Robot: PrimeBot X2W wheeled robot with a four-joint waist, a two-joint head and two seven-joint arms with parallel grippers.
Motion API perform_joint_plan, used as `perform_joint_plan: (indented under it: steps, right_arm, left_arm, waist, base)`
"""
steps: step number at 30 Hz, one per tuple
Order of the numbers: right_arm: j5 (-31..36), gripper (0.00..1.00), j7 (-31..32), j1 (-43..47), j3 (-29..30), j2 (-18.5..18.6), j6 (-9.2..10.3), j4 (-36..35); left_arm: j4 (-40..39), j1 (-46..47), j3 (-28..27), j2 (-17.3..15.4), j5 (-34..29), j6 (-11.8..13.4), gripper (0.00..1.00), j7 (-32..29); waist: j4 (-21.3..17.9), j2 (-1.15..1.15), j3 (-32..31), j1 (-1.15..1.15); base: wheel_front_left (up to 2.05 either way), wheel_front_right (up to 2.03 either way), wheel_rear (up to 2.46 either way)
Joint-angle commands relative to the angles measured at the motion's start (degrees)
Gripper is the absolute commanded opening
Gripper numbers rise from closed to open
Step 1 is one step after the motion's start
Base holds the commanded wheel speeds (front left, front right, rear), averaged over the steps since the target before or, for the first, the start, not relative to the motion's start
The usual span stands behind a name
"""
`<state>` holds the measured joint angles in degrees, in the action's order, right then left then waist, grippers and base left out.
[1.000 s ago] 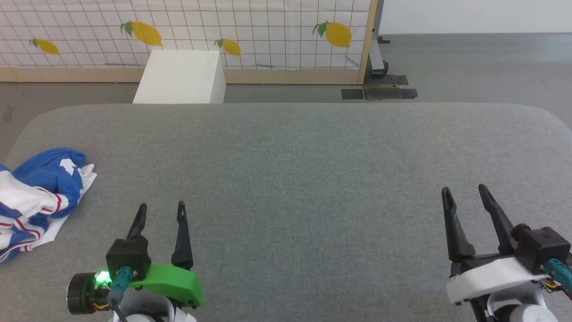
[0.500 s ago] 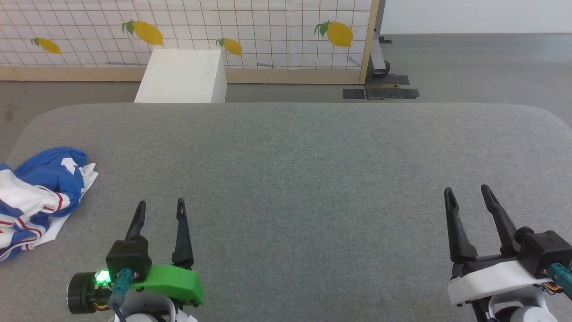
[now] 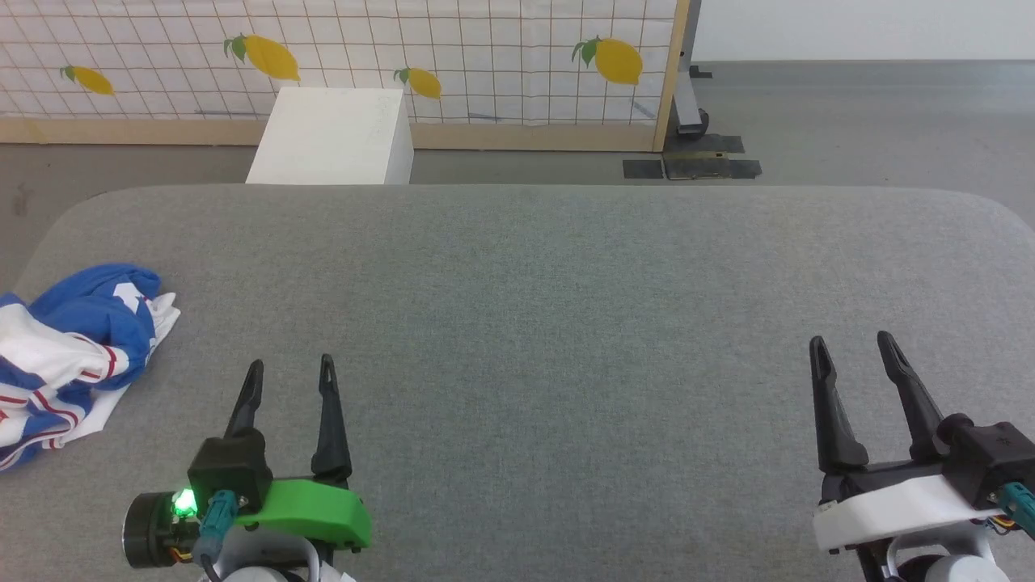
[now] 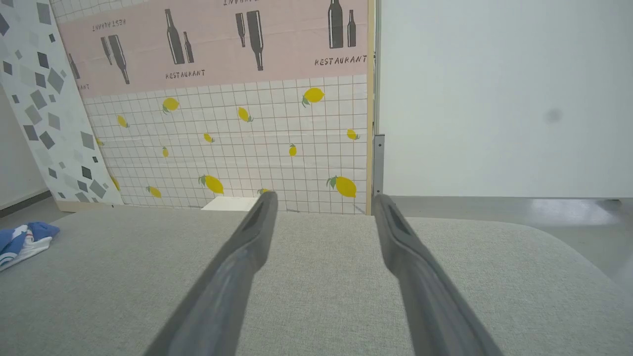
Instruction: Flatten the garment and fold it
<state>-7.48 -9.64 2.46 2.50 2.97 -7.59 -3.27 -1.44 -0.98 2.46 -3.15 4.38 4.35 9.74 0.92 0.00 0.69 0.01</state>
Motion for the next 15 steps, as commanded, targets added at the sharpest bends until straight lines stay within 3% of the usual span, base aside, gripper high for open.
perform_joint_plan:
  steps: [1, 15]
  right_arm:
    - [0.05, 1.00, -0.67, 0.91, 0.00, -0.06, 0.06, -0.50]
    - [-0.56, 1.00, -2.32, 1.50, 0.36, -0.07, 0.08, -0.07]
  left_arm:
    - [-0.04, 0.99, 0.03, 0.19, 0.22, 0.50, 1.00, 0.59]
    - [0.31, 1.00, 0.50, 0.22, 0.74, 1.10, 1.00, 2.23]
  waist:
    - [0.04, 0.00, 0.01, -0.01]
    - [0.21, 0.00, -0.25, -0.01]
  base:
    - [0.00, 0.00, 0.00]
    - [0.00, 0.00, 0.00]
